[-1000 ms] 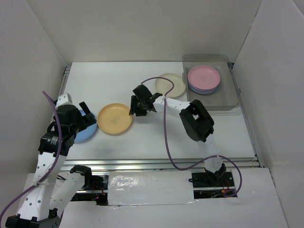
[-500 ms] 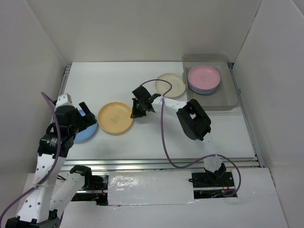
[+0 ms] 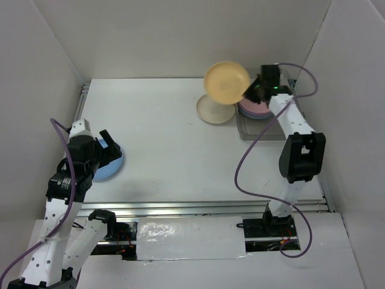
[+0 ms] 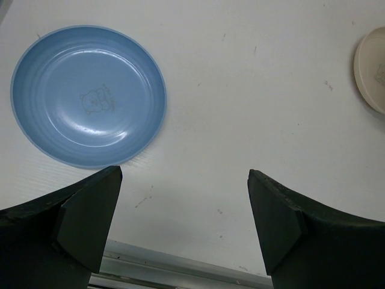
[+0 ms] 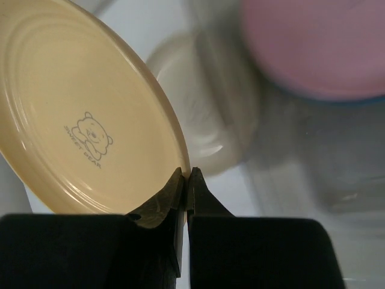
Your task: Place the plates into the plastic bin on the countertop
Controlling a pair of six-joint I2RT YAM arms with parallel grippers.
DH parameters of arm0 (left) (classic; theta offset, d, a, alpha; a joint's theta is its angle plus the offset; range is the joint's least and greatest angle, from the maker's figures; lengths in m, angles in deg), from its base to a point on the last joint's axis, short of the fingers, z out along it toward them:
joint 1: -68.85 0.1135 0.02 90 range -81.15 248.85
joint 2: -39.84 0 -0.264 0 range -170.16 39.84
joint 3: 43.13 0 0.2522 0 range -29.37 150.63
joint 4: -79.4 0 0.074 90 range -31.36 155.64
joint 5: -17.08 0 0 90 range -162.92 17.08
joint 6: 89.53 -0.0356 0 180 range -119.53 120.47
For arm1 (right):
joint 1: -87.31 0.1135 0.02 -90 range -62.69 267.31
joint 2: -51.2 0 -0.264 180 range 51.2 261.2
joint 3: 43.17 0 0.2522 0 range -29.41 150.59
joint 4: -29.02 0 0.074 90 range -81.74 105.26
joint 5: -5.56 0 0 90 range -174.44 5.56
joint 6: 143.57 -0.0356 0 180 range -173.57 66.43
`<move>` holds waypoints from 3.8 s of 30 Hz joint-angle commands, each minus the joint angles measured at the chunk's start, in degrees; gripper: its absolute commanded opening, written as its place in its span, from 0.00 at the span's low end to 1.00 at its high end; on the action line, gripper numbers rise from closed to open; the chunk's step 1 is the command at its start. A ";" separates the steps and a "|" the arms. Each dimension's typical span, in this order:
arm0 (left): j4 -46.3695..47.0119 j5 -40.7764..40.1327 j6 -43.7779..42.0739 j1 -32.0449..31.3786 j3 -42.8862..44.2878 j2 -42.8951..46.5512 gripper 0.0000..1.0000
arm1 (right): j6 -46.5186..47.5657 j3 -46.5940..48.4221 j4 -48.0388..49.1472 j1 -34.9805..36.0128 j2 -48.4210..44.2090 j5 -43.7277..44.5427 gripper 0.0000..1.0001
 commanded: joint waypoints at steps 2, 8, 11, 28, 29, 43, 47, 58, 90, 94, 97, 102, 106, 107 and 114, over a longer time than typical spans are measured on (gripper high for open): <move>2.22 0.89 -1.54 -0.12 0.49 0.51 0.99 | 0.09 7.87 -5.73 -9.37 -0.76 1.36 0.00; 2.66 2.21 -2.16 -0.12 0.31 -0.81 0.99 | -1.49 15.10 -7.58 -22.03 9.34 -1.63 0.00; 3.10 3.27 -2.60 -0.12 0.31 -1.95 0.99 | -1.32 16.85 -7.49 -23.36 12.07 -2.77 0.00; 4.86 7.66 -4.36 -0.20 -0.22 -2.39 0.99 | -0.88 11.07 -1.52 -22.93 1.49 -1.55 1.00; 4.69 7.23 -4.18 -0.12 -0.13 -2.48 0.99 | -0.27 10.10 -1.43 -21.18 -0.81 -1.28 1.00; -6.64 -18.07 8.99 -0.12 3.47 1.64 0.99 | -4.98 -10.48 22.20 30.23 -1.57 -9.18 1.00; -7.18 -20.55 11.02 -0.12 3.13 6.92 0.99 | -10.45 4.22 25.57 39.10 15.98 -12.26 1.00; -7.45 -20.11 10.41 -0.03 3.48 5.79 0.99 | -17.66 37.93 9.33 45.28 40.54 -9.99 0.98; -3.05 -14.58 6.19 -0.12 1.89 8.25 0.99 | -15.38 40.38 3.62 44.93 44.63 -14.53 0.66; -4.28 -14.49 6.28 -0.12 2.77 3.34 0.99 | -15.65 33.80 10.03 44.76 38.45 -11.23 0.70; -4.28 -13.61 5.84 -0.03 2.86 1.83 0.99 | -14.41 46.45 0.44 44.32 42.66 -7.97 0.70; -3.58 -13.78 6.01 -0.12 2.42 3.14 0.99 | -14.50 45.88 0.41 43.09 44.34 -11.90 0.68; -4.19 -14.13 6.62 -0.03 2.68 1.22 0.99 | -15.82 26.04 16.74 42.91 35.48 -14.30 0.71; -4.71 -15.01 6.80 -0.03 2.95 0.52 0.99 | -15.21 26.44 16.33 42.74 35.46 -14.20 0.71; -6.22 -11.69 11.19 -0.12 2.95 -6.50 0.99 | -16.08 2.34 26.60 39.67 16.51 -3.23 1.00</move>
